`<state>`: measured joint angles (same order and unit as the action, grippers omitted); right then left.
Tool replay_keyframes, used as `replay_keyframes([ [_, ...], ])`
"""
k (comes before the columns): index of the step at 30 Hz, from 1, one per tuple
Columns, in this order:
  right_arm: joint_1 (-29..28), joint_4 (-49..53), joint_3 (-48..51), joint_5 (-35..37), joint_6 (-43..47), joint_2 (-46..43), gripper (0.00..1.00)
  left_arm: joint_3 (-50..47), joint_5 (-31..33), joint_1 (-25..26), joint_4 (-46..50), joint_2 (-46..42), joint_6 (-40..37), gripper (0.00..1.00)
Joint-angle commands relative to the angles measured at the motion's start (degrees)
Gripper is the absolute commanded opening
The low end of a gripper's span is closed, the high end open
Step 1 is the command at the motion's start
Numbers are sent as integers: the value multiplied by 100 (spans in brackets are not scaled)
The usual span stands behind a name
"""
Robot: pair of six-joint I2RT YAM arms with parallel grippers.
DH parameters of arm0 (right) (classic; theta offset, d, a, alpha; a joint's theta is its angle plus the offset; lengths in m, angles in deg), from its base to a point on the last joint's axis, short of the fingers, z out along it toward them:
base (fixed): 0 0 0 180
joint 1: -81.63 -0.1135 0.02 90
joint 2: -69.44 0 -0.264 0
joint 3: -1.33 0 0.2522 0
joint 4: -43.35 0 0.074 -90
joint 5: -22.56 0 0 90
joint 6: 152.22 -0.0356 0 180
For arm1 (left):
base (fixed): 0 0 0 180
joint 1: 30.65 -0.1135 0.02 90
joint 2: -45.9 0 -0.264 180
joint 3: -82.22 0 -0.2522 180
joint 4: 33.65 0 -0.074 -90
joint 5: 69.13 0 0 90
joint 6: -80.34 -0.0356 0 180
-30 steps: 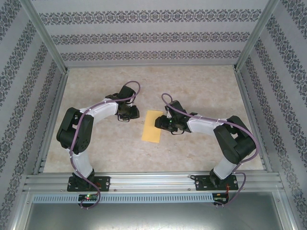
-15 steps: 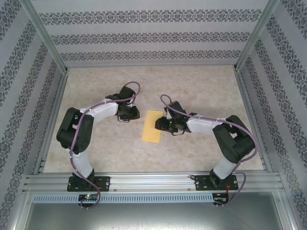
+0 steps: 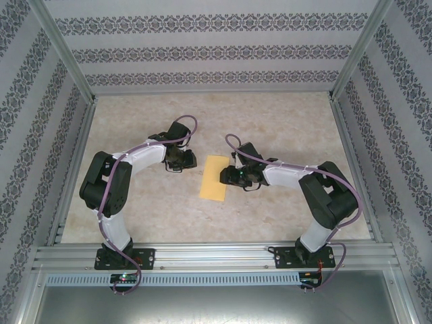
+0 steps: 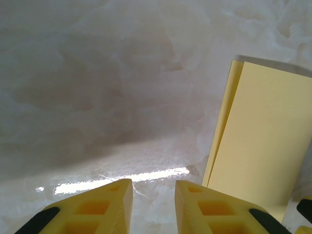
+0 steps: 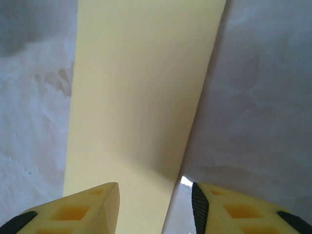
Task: Fold a paper plane with a square sheet of paper (pick it up from the middle)
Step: Move the square sheet of paper to the center of the table.
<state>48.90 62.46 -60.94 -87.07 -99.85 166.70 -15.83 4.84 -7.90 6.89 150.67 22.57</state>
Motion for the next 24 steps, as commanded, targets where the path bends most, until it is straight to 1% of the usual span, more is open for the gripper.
replay_keyframes([
  [1, 47, 282, -209, -158, 382, 161, 45, -72, 0, -73, 46, -220, 56, 31],
  [4, 115, 473, -278, -144, 457, 93, 44, -63, 13, -77, 20, -205, 89, 31],
  [8, 162, 364, -233, -132, 344, -259, 44, -51, 2, -77, 0, -205, 134, 31],
  [11, 153, 237, -234, -239, 172, -285, 44, -85, -58, -76, -54, -173, 145, 33],
  [13, 149, 243, -210, -49, 109, -316, 44, -69, -179, -76, -107, -103, 152, 33],
  [14, 161, 182, -200, -73, 96, -320, 44, -63, -210, -73, -120, -81, 161, 33],
  [16, 173, 77, -294, -365, 93, -224, 43, -28, -282, -77, -113, -36, 122, 33],
  [20, 52, -155, -574, -674, -24, 193, 42, -33, -234, -77, -137, -33, 108, 34],
  [24, -4, -179, -698, -601, -122, 536, 40, -7, -252, -76, -129, -31, 117, 33],
])
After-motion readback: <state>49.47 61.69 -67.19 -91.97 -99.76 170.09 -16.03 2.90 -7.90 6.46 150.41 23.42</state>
